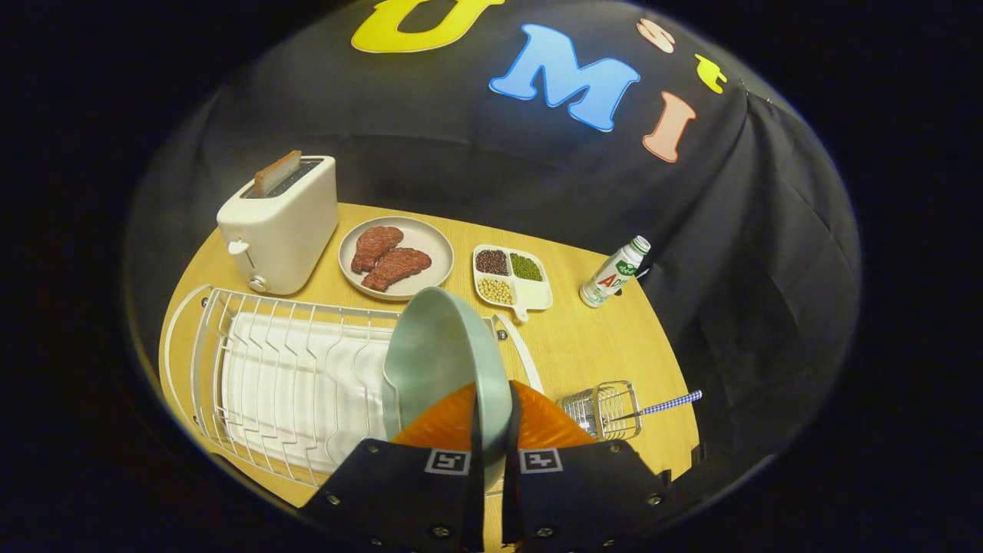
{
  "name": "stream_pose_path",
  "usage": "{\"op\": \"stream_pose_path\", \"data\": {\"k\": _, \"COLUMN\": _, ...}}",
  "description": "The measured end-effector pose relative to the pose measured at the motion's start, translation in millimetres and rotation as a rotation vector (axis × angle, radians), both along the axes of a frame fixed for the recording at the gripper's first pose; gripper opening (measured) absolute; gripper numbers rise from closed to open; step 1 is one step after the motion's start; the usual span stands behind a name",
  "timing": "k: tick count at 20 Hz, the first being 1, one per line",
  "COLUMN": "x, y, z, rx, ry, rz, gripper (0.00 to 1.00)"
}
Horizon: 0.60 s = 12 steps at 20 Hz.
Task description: Take the plate from the dish rack, then take the spoon from the basket and place it into the plate.
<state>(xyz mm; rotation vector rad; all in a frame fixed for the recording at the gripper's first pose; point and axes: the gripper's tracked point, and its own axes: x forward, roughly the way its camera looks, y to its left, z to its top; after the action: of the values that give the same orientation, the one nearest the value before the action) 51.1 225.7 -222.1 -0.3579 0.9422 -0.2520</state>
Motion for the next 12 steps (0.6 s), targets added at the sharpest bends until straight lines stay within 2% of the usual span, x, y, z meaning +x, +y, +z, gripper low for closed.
{"op": "stream_pose_path", "data": {"k": 7, "x": 12, "y": 0, "z": 33, "rx": -0.138, "ry": -0.075, "rz": 0.056, "gripper": 0.09}}
{"op": "stream_pose_path", "data": {"k": 12, "x": 14, "y": -8, "z": 51, "rx": -0.118, "ry": -0.108, "rz": 0.073, "gripper": 0.09}}
